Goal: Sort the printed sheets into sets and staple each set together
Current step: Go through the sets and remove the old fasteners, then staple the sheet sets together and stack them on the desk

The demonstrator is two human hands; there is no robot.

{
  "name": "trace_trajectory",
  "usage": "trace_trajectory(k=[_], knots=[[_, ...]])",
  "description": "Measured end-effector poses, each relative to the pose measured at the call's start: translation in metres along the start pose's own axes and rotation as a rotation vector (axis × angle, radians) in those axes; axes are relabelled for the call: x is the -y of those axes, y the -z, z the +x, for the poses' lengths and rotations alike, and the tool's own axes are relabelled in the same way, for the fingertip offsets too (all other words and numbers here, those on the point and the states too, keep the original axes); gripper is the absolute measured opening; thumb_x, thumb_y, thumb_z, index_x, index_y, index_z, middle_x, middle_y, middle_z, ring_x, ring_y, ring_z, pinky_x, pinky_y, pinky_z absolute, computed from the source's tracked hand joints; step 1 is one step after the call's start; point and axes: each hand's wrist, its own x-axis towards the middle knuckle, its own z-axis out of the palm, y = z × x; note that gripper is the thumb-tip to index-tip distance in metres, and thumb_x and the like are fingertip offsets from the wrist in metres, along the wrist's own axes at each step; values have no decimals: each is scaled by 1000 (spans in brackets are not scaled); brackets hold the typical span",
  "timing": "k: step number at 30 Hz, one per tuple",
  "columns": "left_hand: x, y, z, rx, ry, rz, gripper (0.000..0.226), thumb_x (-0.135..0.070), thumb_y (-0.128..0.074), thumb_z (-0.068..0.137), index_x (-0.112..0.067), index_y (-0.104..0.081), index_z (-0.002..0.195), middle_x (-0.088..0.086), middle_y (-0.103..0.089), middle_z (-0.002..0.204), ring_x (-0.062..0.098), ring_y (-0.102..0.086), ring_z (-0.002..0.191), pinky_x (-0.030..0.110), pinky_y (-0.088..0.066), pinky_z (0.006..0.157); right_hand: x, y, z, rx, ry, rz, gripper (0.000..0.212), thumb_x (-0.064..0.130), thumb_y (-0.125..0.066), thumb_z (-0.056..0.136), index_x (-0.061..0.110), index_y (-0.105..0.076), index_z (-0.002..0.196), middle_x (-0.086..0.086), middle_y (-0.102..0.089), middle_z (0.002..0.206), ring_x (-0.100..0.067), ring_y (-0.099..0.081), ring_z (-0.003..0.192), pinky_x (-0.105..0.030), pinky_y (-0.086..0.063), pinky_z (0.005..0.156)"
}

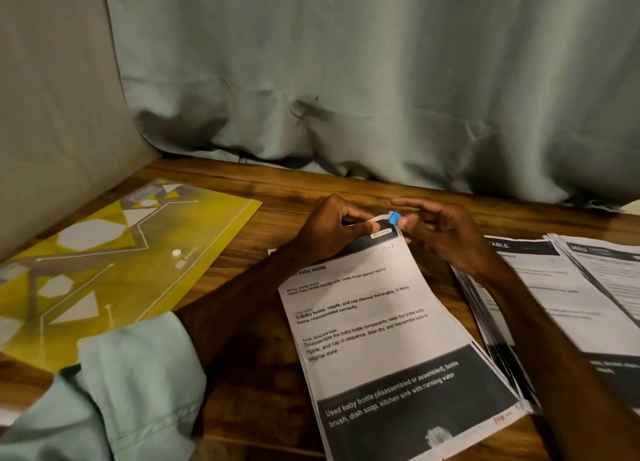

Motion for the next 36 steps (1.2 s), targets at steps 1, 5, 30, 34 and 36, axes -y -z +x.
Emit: trace_trajectory(k=[1, 5, 30, 34, 36], knots=[[1, 0, 0, 0, 0, 7, 16, -22, -75, 92, -14, -81, 105, 0, -80, 92, 19, -76, 77, 48, -61, 69, -1, 1, 1, 10, 19, -27, 49, 24, -72, 88, 13, -63, 135, 4, -79, 94, -11, -74, 91, -17, -56, 77], [5, -1, 1, -8, 0, 26, 16, -25, -76, 92, -17, -81, 104, 4, -80, 89, 33, -74, 77, 57, -57, 67, -1, 10, 0, -23, 48, -79, 55, 33, -80, 76, 22, -68, 129, 6, -78, 104, -10, -74, 100, -21, -59, 85], [-2, -3, 1, -29, -28, -30, 19, -20, -77, 90, -14, -80, 108, 2, -80, 95, 24, -77, 83, 53, -60, 73, 1, 10, 0, 122, 68, -86, 32, 31, -73, 84, 26, -75, 115, 15, -77, 110, -11, -72, 104, -31, -60, 88], [-2, -4, 1, -39, -50, -52, 21, -20, -78, 89, -14, -80, 109, 1, -80, 96, 26, -77, 84, 54, -60, 73, 0, 7, 1, 147, 80, -88, 32, 31, -71, 88, 24, -74, 119, 12, -76, 114, -12, -70, 109, -31, -56, 94], [-2, -4, 2, -45, -48, -49, 21, -19, -79, 89, -13, -80, 109, 1, -80, 96, 26, -77, 84, 54, -60, 73, 1, 6, 1, 145, 85, -75, 29, 26, -70, 90, 23, -74, 118, 12, -76, 113, -11, -70, 108, -25, -55, 94]])
